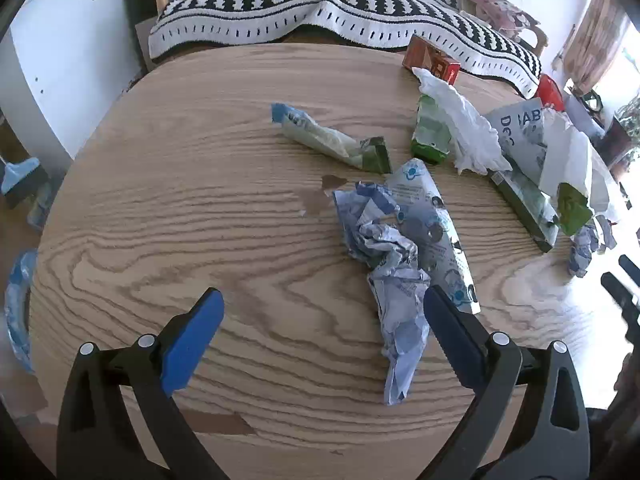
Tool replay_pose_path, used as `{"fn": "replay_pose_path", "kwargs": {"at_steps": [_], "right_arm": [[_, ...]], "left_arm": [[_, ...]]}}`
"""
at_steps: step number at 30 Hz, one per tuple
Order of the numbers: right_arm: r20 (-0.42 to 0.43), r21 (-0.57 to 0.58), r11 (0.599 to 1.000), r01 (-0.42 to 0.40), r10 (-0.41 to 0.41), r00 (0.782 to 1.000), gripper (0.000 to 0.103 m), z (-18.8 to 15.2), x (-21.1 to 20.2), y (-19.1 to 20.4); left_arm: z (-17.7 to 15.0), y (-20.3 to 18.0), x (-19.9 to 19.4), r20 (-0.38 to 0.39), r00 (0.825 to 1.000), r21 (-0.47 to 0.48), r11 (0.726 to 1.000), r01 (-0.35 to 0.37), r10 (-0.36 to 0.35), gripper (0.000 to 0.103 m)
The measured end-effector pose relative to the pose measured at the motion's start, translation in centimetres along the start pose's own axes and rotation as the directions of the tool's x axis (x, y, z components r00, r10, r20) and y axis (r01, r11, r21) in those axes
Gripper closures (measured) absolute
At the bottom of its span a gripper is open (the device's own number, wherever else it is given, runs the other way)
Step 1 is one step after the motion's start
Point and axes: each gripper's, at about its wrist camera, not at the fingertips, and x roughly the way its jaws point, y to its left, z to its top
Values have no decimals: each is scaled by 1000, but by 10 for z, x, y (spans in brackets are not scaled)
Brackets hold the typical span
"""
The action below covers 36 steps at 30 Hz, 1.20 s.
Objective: Collect trash
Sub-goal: 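Close the left gripper on the crumpled blue-white paper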
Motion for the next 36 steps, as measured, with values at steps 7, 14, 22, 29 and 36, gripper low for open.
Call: {"fn": "replay_pose_path", "kwargs": {"at_steps": [7,14,22,29,36], "right_arm": [[-3,66,998,-7,8,1000,5,11,15,-6],[10,85,994,74,-75,997,5,19,40,0],[-21,161,985,57,-55,998,5,25,62,-8],[-19,163,982,94,-93,996,5,23,64,-12],[1,96,993,73,-73,997,36,20,59,-2]], "left_arm": [[12,-18,8,10,1000,43,999,-7,7,6],[17,-11,20,18,1000,0,1000,-25,25,6],[21,-4,37,10,1000,5,1000,-8,8,6],[20,-9,43,46,996,49,996,-79,77,5],[19,-11,39,76,997,107,994,-36,28,28]]}}
